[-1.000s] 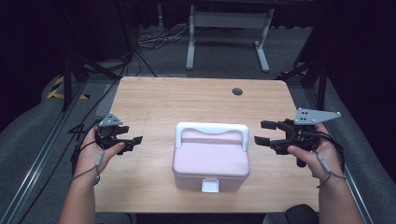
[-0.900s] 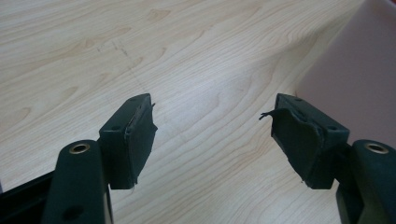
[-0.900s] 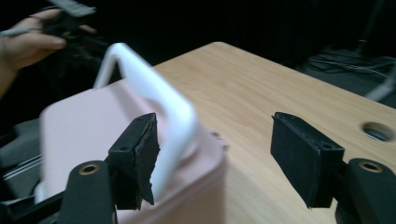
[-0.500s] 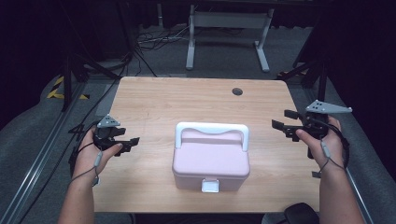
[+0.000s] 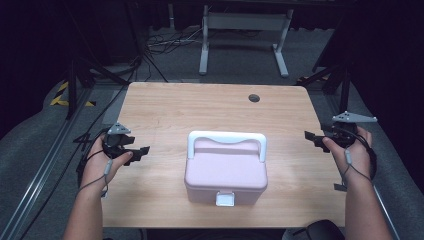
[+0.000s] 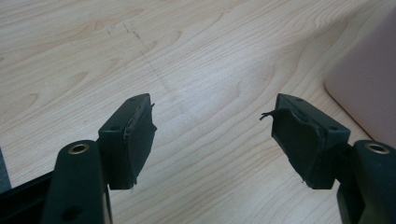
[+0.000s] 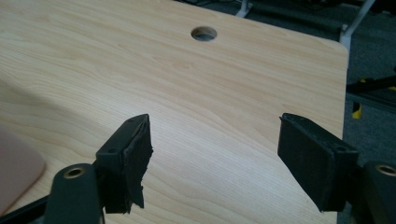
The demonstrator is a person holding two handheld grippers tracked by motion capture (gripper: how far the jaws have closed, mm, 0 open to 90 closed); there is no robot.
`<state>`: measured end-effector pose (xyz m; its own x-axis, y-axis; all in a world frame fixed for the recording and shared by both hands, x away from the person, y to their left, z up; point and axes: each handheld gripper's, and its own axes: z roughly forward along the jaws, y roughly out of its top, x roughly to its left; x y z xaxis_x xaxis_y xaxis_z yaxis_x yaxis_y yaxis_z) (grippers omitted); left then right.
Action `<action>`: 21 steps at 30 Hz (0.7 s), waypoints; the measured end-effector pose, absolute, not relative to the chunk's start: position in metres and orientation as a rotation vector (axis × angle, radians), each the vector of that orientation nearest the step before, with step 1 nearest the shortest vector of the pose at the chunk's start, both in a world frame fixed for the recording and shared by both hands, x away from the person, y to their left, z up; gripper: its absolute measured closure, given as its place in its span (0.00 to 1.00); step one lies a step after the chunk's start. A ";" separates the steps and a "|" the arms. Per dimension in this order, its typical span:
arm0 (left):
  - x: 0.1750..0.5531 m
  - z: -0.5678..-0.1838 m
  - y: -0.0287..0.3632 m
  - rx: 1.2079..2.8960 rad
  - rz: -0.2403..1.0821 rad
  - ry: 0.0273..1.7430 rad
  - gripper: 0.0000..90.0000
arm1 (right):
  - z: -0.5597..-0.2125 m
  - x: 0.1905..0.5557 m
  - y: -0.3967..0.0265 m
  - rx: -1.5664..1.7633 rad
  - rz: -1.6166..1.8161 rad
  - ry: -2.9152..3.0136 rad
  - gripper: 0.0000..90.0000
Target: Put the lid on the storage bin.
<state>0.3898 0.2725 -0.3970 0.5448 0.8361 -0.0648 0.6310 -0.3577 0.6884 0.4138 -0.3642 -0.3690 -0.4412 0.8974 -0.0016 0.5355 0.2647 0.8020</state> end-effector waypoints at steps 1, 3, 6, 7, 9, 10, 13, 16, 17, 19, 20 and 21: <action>0.391 -0.398 0.272 2.111 0.389 1.180 0.34 | -0.372 0.415 -0.365 1.300 1.039 2.081 0.29; 0.393 -0.401 0.272 2.118 0.384 1.187 0.33 | -0.378 0.417 -0.366 1.312 1.041 2.097 0.29; 0.396 -0.405 0.273 2.107 0.369 1.198 0.33 | -0.387 0.420 -0.366 1.326 1.025 2.119 0.27; 0.397 -0.406 0.274 2.110 0.371 1.200 0.33 | -0.390 0.421 -0.366 1.331 1.019 2.132 0.27; 0.399 -0.409 0.275 2.117 0.370 1.210 0.33 | -0.397 0.423 -0.366 1.339 1.004 2.156 0.26; 0.399 -0.411 0.275 2.118 0.363 1.212 0.33 | -0.399 0.424 -0.366 1.348 0.998 2.167 0.26; 0.402 -0.413 0.274 2.128 0.365 1.217 0.33 | -0.408 0.427 -0.365 1.375 0.977 2.201 0.25; 0.403 -0.417 0.273 2.132 0.358 1.224 0.33 | -0.417 0.429 -0.364 1.394 0.947 2.230 0.25; 0.404 -0.418 0.274 2.137 0.358 1.225 0.33 | -0.420 0.430 -0.364 1.402 0.939 2.237 0.25; 0.405 -0.421 0.274 2.140 0.355 1.230 0.33 | -0.425 0.432 -0.364 1.412 0.920 2.256 0.24; 0.405 -0.422 0.274 2.145 0.348 1.238 0.33 | -0.427 0.432 -0.363 1.417 0.912 2.263 0.24; 0.405 -0.423 0.274 2.145 0.352 1.237 0.33 | -0.430 0.433 -0.363 1.423 0.900 2.275 0.24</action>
<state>0.4055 0.2739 -0.4235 0.5236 0.8484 -0.0780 0.6804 -0.3612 0.6377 0.4333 -0.3629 -0.4305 -0.4587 0.8861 0.0663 0.6915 0.3091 0.6529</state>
